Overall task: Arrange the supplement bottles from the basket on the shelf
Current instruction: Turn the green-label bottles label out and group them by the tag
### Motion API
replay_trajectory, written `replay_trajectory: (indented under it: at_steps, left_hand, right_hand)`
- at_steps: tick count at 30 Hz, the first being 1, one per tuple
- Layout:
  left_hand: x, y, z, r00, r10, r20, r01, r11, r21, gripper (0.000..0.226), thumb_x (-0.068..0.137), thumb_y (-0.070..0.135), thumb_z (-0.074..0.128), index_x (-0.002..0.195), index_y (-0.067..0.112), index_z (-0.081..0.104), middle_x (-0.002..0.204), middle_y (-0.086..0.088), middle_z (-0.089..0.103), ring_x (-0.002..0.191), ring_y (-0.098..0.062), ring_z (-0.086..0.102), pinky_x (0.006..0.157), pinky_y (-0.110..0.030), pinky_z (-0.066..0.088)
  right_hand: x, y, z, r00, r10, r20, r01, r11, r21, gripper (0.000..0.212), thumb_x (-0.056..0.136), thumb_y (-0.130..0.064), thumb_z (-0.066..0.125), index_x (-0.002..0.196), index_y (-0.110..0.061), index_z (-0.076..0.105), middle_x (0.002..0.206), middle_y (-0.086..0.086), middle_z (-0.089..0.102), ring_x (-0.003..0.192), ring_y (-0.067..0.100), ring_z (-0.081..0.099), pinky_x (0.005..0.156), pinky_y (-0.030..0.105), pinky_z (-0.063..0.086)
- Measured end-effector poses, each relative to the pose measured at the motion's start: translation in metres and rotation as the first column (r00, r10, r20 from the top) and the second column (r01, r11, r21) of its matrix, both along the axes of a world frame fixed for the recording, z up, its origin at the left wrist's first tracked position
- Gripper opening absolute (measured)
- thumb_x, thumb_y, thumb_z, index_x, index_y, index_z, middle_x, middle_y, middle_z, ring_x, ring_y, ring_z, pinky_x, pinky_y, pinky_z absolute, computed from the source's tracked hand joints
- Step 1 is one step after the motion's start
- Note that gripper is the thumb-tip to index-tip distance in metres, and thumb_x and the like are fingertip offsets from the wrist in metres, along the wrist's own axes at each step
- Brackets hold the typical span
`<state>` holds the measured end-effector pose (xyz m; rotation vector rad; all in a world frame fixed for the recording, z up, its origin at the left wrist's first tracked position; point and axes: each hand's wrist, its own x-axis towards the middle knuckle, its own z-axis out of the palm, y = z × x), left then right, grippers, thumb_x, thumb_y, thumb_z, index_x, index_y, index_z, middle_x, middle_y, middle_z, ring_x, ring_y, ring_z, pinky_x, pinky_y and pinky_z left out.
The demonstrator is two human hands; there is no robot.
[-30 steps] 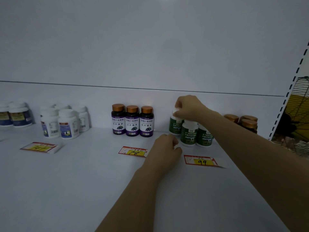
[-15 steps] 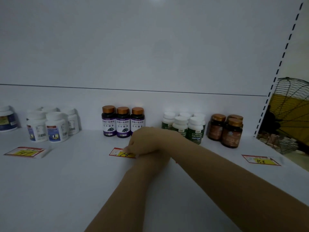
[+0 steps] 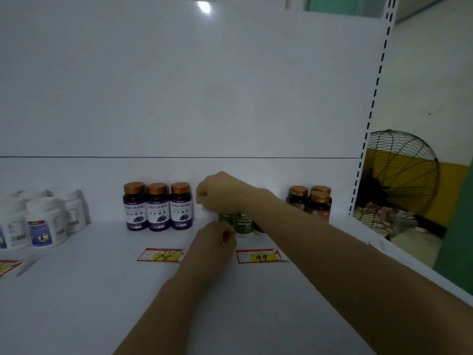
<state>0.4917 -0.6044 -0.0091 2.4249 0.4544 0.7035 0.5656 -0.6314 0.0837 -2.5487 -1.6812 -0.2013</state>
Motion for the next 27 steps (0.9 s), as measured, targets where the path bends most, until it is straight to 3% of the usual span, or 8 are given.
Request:
replay_trajectory:
  at_steps: [2, 4, 9, 13, 17, 19, 23, 27]
  left_hand:
    - [0.003, 0.001, -0.001, 0.999, -0.034, 0.004, 0.034, 0.999, 0.002, 0.016, 0.096, 0.019, 0.046, 0.105, 0.017, 0.060, 0.096, 0.007, 0.053, 0.084, -0.006, 0.051, 0.064, -0.006, 0.036]
    - [0.003, 0.002, -0.001, 0.999, -0.041, 0.017, 0.040, 0.999, 0.031, 0.019, 0.097, 0.018, 0.046, 0.110, 0.016, 0.059, 0.101, 0.006, 0.053, 0.088, -0.007, 0.051, 0.066, -0.006, 0.036]
    - [0.005, 0.005, -0.004, 1.000, -0.019, 0.015, 0.018, 0.999, 0.039, 0.020, 0.097, 0.019, 0.044, 0.112, 0.017, 0.058, 0.104, 0.004, 0.053, 0.093, -0.009, 0.052, 0.070, -0.011, 0.038]
    - [0.005, 0.005, -0.003, 0.997, 0.037, -0.062, -0.031, 0.995, 0.091, 0.025, 0.098, 0.022, 0.042, 0.118, 0.013, 0.054, 0.114, -0.002, 0.053, 0.102, -0.013, 0.051, 0.085, -0.021, 0.040]
    - [0.002, 0.006, -0.006, 0.987, 0.070, -0.147, -0.039, 0.979, 0.202, 0.033, 0.099, 0.023, 0.039, 0.127, 0.009, 0.048, 0.131, -0.004, 0.047, 0.118, -0.016, 0.043, 0.094, -0.023, 0.035]
    - [0.003, 0.006, -0.009, 0.976, 0.064, -0.207, -0.017, 0.975, 0.222, 0.031, 0.099, 0.024, 0.038, 0.123, 0.010, 0.050, 0.128, -0.004, 0.049, 0.116, -0.016, 0.045, 0.095, -0.024, 0.035]
    - [0.005, 0.007, -0.012, 0.967, 0.072, -0.243, -0.012, 0.971, 0.241, 0.023, 0.099, 0.026, 0.036, 0.100, 0.011, 0.054, 0.105, -0.003, 0.054, 0.096, -0.016, 0.050, 0.081, -0.024, 0.039]
    - [0.004, 0.007, -0.012, 0.965, 0.079, -0.252, -0.012, 0.966, 0.258, 0.027, 0.099, 0.027, 0.035, 0.107, 0.011, 0.055, 0.112, -0.002, 0.054, 0.103, -0.016, 0.051, 0.089, -0.026, 0.040]
  right_hand:
    - [0.031, -0.014, 0.025, 0.994, -0.113, -0.001, 0.112, 0.985, 0.135, 0.029, 0.091, -0.007, 0.043, 0.106, -0.003, 0.066, 0.109, 0.012, 0.066, 0.101, 0.026, 0.061, 0.090, 0.039, 0.052]
    - [0.058, -0.024, 0.038, 0.976, -0.217, 0.030, 0.210, 0.966, 0.153, 0.030, 0.090, -0.005, 0.044, 0.109, -0.002, 0.066, 0.112, 0.013, 0.066, 0.104, 0.027, 0.061, 0.092, 0.038, 0.052]
    - [0.095, -0.020, 0.026, 0.937, -0.335, 0.105, 0.347, 0.928, -0.139, 0.027, 0.091, -0.016, 0.051, 0.113, -0.010, 0.066, 0.117, 0.007, 0.065, 0.105, 0.023, 0.061, 0.088, 0.031, 0.052]
    - [0.095, -0.017, 0.017, 0.948, -0.294, 0.118, 0.312, 0.932, -0.183, 0.033, 0.096, -0.027, 0.052, 0.119, -0.006, 0.060, 0.120, 0.009, 0.061, 0.107, 0.022, 0.057, 0.079, 0.027, 0.043]
    - [0.098, -0.014, 0.013, 0.952, -0.295, 0.080, 0.303, 0.944, -0.129, 0.029, 0.095, -0.022, 0.052, 0.118, -0.006, 0.060, 0.120, 0.010, 0.060, 0.109, 0.024, 0.056, 0.078, 0.026, 0.043]
    - [0.100, -0.015, 0.011, 0.953, -0.297, 0.065, 0.303, 0.947, -0.103, 0.028, 0.094, -0.019, 0.051, 0.118, -0.006, 0.060, 0.119, 0.011, 0.060, 0.109, 0.024, 0.056, 0.082, 0.027, 0.046]
    - [0.095, -0.021, 0.019, 0.959, -0.279, 0.059, 0.281, 0.959, -0.030, 0.033, 0.093, -0.013, 0.045, 0.120, -0.002, 0.062, 0.122, 0.013, 0.062, 0.112, 0.027, 0.057, 0.094, 0.034, 0.049]
    - [0.080, -0.035, 0.048, 0.971, -0.223, 0.089, 0.217, 0.974, 0.070, 0.036, 0.096, -0.016, 0.041, 0.125, -0.004, 0.059, 0.131, 0.012, 0.057, 0.120, 0.027, 0.051, 0.098, 0.029, 0.038]
